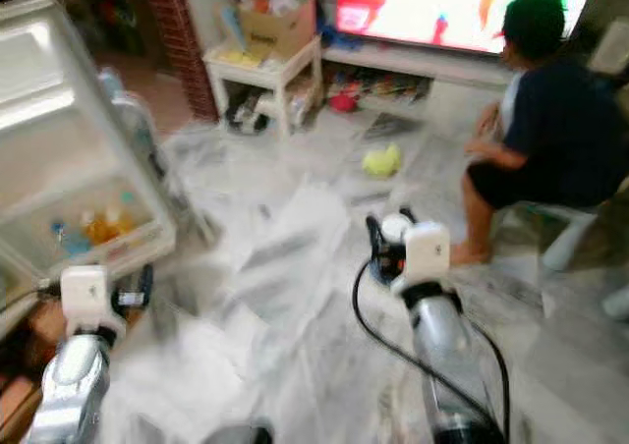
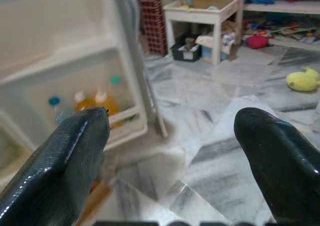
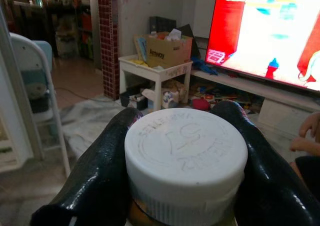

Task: Restocking fridge

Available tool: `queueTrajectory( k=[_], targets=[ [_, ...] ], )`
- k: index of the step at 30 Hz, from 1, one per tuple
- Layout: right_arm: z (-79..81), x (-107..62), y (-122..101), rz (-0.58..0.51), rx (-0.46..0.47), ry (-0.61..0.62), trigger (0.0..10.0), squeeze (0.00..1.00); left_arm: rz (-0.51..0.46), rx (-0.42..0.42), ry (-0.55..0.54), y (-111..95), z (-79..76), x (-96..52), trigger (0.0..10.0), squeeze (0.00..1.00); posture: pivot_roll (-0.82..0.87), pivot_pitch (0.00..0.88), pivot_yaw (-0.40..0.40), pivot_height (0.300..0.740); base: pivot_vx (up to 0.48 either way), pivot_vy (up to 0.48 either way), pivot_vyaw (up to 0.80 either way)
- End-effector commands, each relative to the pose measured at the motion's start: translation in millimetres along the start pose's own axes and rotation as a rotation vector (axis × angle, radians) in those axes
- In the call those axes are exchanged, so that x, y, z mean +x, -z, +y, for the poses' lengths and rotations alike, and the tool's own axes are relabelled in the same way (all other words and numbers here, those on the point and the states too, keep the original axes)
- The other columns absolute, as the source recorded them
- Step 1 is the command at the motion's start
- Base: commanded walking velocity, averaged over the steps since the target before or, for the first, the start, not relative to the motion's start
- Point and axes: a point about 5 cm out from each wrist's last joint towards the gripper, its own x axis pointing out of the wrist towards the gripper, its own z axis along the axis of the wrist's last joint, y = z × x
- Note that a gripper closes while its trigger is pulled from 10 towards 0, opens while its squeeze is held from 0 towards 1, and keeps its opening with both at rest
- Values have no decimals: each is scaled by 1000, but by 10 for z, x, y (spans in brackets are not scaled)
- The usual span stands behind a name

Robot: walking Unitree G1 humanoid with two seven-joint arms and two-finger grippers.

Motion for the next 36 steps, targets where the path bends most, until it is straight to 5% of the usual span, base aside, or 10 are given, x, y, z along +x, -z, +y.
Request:
queueTrajectory(
  k=[1, 8, 21, 24, 30, 36],
  targets=[
    [152, 133, -164, -82, 1, -61, 10000, 0, -15, 14, -21, -37, 76, 13, 10000, 0, 23, 0, 4, 740, 0, 0, 763],
    [352, 216, -337, -156, -1, -178, 10000, 0, -40, 15, -31, -102, 114, 51, 10000, 0, 27, 0, 9, 740, 197, 0, 763],
    [332, 215, -323, -158, -15, -182, 10000, 0, -47, -9, -2, -124, 52, 73, 10000, 0, 29, 0, 3, 740, 326, 0, 762],
    [341, 224, -316, -156, -14, -185, 10000, 0, -64, 78, 131, -138, -59, 47, 10000, 0, 32, 0, -4, 740, 340, 0, 760],
    [349, 234, -315, -156, -15, -195, 10000, 0, -34, 185, 219, -172, 99, 80, 10000, 0, 39, 0, -14, 740, 0, 0, 749],
    [312, 221, -302, -151, -16, -184, 10000, 0, -71, 192, 279, -415, 20, 65, 10000, 0, 46, 0, -14, 740, 0, 0, 738]
  ],
)
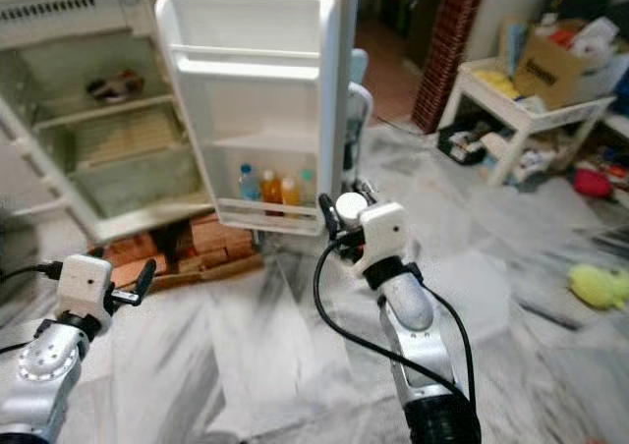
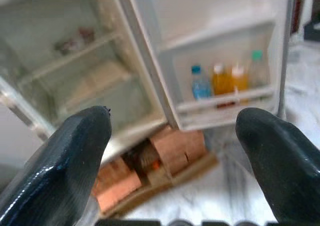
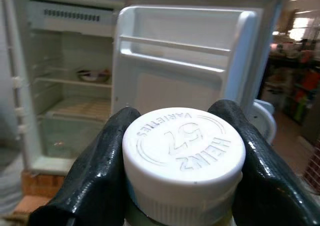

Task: Restocking fridge

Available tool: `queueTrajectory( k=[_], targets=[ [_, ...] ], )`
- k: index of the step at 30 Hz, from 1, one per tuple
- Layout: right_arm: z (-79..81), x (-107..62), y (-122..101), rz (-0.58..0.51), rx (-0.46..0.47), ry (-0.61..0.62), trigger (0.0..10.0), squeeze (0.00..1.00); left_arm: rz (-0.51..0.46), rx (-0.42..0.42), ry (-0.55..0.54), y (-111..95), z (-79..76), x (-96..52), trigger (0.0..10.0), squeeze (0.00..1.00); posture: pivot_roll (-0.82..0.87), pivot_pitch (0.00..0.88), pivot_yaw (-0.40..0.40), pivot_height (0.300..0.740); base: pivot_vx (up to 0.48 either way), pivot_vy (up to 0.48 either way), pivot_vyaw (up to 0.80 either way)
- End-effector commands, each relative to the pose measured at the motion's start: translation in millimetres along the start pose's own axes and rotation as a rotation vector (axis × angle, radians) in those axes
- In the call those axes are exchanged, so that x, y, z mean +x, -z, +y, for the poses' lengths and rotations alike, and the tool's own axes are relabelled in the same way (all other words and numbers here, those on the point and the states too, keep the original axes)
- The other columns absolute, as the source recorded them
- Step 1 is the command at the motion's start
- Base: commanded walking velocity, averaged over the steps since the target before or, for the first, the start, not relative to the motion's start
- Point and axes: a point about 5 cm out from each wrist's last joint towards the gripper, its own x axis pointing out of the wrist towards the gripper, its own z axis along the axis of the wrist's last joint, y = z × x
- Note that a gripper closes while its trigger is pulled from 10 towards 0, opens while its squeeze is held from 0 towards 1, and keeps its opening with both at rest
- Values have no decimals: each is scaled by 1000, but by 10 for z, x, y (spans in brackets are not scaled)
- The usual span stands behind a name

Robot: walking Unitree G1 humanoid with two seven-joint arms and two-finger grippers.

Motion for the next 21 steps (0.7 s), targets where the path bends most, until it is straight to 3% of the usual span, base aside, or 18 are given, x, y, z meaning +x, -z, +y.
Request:
queueTrajectory(
  k=[1, 8, 14, 21],
  targets=[
    [-37, -3, -54, -31, -3, 19, 10000, 0, -12, -19, 15, -50, -105, -14, 10000, 0, 45, 0, -12, 740, 0, 0, 738],
    [-20, -51, -15, -19, 17, 49, 10000, 0, -53, -90, -166, -86, -239, -33, 10000, 0, 41, 0, -16, 740, 0, 0, 732],
    [-24, -47, -1, -13, 24, 51, 10000, 0, -98, -128, -149, -197, -372, -1, 10000, 0, 46, 0, -19, 740, 0, 0, 722],
    [-71, 34, -70, -41, 26, 77, 10000, 0, -95, -137, -143, -188, -331, 12, 10000, 0, 43, 0, -13, 740, 406, 0, 526]
  ],
)
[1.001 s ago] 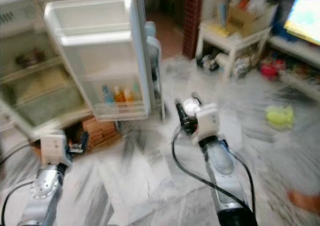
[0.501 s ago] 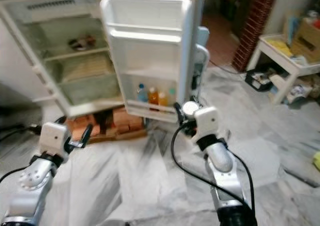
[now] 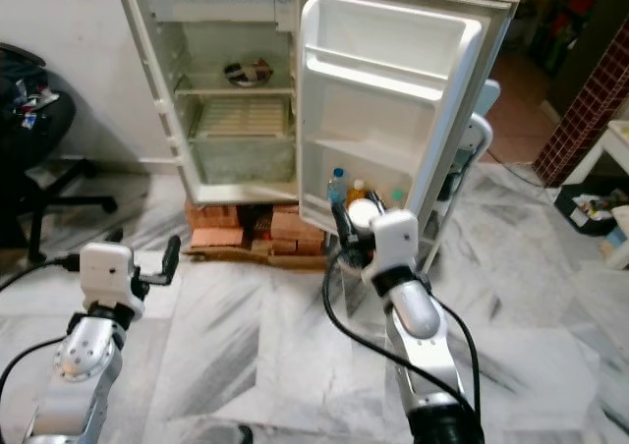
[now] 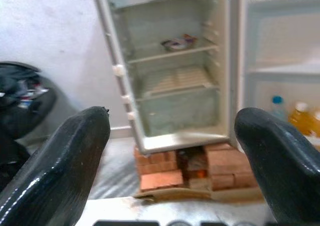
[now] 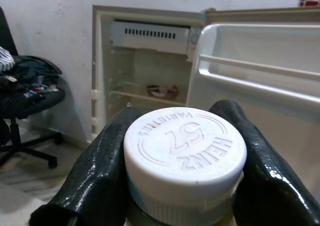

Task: Restocking fridge

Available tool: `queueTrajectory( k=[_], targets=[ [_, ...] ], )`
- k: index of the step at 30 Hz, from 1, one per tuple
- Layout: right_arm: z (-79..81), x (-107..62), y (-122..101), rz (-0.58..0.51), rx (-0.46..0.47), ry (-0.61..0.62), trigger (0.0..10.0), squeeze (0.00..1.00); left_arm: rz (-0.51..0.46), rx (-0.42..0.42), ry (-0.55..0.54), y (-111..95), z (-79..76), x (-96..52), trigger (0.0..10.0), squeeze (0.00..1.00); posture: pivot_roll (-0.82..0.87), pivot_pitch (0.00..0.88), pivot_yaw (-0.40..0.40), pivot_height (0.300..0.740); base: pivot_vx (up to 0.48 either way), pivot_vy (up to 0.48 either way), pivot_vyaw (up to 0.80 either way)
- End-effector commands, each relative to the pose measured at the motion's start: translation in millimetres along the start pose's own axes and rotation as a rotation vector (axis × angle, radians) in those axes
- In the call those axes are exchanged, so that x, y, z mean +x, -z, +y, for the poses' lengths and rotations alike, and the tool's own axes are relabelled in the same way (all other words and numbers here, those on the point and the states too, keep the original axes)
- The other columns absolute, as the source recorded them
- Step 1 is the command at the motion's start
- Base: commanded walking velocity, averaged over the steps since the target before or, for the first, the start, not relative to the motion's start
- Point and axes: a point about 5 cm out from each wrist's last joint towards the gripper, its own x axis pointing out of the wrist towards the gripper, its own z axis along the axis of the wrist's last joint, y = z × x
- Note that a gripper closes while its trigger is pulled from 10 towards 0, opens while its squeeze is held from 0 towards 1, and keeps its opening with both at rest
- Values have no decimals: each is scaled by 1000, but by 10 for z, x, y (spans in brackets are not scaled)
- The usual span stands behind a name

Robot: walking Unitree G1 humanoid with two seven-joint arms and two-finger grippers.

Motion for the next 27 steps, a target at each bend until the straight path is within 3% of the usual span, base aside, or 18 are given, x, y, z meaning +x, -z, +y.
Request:
queueTrajectory(
  k=[1, 14, 27],
  targets=[
    [-9, 60, -85, -41, 7, 12, 10000, 0, -6, 4, -4, -28, 43, 23, 10000, 0, 43, 0, -13, 740, 480, 0, 0],
    [-49, 101, -106, -55, -5, 66, 10000, 0, -18, -8, 33, -51, -21, 65, 10000, 0, 43, 0, -11, 740, 480, 0, 0],
    [-9, 212, -172, -84, -19, -2, 10000, 0, -14, -7, 39, -40, -22, 104, 10000, 0, 41, 0, -10, 740, 480, 0, 0]
  ],
)
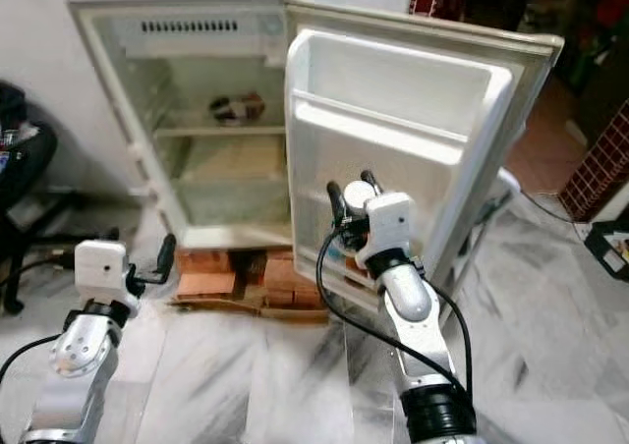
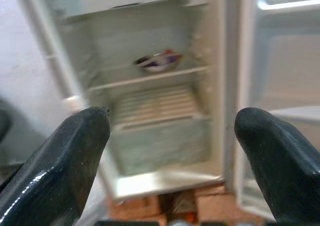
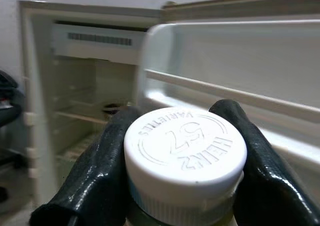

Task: Restocking fridge

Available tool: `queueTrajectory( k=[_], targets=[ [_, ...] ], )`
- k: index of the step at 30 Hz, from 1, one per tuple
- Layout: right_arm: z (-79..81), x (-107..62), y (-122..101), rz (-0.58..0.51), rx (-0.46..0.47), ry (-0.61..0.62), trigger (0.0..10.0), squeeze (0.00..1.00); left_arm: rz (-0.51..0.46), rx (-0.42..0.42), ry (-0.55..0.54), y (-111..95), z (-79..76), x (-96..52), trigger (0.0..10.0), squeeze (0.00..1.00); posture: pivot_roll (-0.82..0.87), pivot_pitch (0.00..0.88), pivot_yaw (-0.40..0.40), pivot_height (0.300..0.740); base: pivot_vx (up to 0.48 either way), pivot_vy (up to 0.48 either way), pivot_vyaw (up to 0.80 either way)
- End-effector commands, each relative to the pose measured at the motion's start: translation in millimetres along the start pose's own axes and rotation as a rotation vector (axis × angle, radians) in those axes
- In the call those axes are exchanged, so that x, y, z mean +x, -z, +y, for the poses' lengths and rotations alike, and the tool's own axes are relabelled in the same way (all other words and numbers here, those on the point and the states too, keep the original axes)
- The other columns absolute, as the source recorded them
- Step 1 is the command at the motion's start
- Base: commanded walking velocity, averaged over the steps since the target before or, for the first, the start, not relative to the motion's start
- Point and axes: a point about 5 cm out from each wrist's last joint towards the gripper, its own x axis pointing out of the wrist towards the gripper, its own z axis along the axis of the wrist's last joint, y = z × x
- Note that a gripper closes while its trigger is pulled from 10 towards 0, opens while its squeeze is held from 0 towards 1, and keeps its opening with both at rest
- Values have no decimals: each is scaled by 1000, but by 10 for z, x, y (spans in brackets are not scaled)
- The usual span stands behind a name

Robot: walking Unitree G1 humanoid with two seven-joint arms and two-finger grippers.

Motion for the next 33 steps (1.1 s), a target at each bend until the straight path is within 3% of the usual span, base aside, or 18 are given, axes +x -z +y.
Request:
queueTrajectory(
  k=[1, 5, 12, 15, 18, 26, 33],
  targets=[
    [-64, 63, -98, -44, -16, 2, 10000, 0, -13, -2, 19, -33, -49, 33, 10000, 0, 42, 0, -9, 740, 480, 0, 0],
    [-6, 127, -147, -65, -7, -47, 10000, 0, -12, -1, 19, -29, -45, 48, 10000, 0, 44, 0, -8, 740, 340, 0, 0],
    [8, 366, -517, -200, 29, -73, 10000, 0, 20, -13, 3, 43, -7, 47, 10000, 0, 36, 0, 5, 740, 0, 0, 0],
    [-76, 550, -792, -297, -4, -32, 10000, 0, 27, -7, 20, 62, -26, 50, 10000, 0, 38, 0, 8, 740, 0, 0, 0],
    [-162, 644, -932, -342, -36, 5, 10000, 0, 25, -7, 20, 56, -26, 56, 10000, 0, 42, 0, 7, 740, 0, 0, 0],
    [-405, 804, -1023, -350, -145, 119, 10000, 0, 23, -9, 23, 57, -45, 59, 10000, 0, 54, 0, 2, 740, 0, 0, 0],
    [-479, 925, -1160, -393, -148, 145, 10000, 0, 26, -5, 19, 62, -39, 45, 10000, 0, 63, 0, -4, 740, 0, 0, 0]
  ],
)
